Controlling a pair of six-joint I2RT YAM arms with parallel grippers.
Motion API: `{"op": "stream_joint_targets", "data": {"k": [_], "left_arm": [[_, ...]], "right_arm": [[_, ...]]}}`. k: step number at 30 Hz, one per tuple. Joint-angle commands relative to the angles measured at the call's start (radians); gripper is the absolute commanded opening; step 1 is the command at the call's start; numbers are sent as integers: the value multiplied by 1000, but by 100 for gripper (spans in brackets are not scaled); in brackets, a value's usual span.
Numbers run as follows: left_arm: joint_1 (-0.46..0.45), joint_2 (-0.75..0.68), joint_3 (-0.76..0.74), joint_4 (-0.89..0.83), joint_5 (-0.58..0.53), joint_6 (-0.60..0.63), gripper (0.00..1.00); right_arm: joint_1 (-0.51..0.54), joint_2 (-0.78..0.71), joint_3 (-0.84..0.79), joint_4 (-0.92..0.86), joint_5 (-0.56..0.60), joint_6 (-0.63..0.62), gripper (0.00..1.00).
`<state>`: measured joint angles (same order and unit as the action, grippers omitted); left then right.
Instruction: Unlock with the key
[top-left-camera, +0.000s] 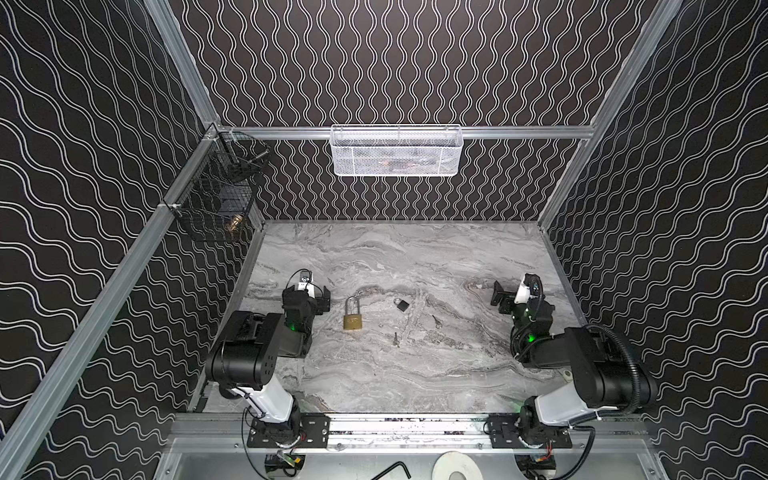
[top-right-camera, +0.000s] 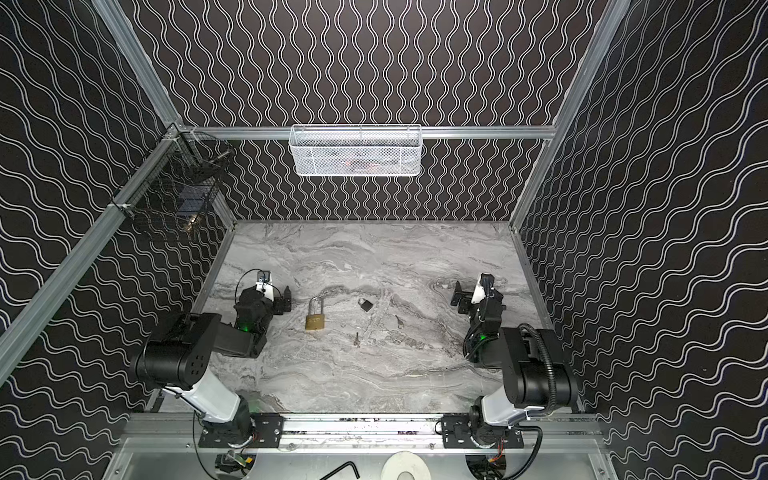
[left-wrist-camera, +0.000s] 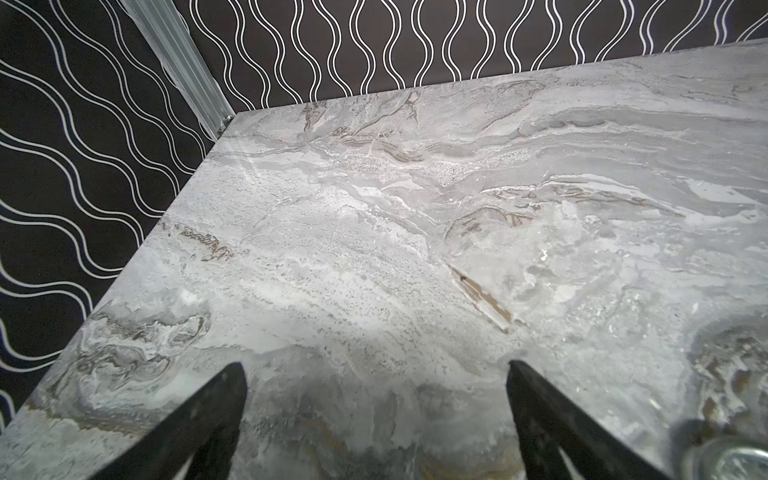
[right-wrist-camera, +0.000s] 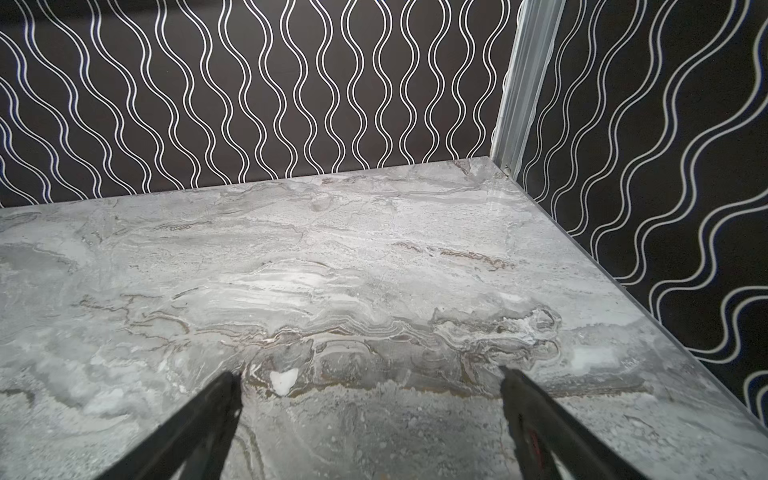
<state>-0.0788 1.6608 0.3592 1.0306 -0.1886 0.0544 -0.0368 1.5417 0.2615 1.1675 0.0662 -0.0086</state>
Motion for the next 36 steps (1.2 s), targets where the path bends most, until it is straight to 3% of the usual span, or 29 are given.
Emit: {"op": "stream_joint_targets", "data": {"k": [1,29,33,35,36], "left_arm": [[1,-3,0,23,-7,-7,99],[1,-5,-8,33,-11,-9,99],[-12,-142,-67,29,-141,-33,99],[-120,-297,3,-268,-384,-56,99],[-151,-357,58,-444,-419,-123,99]], "right_arm": [[-2,1,2,15,-8,4,99],[-2,-7,-11,40,2,-3,99],[53,-163,-42,-21,147,-14,99],[86,-308,15,-275,210,10,99],[100,-360,64,-427,228,38,99]]}}
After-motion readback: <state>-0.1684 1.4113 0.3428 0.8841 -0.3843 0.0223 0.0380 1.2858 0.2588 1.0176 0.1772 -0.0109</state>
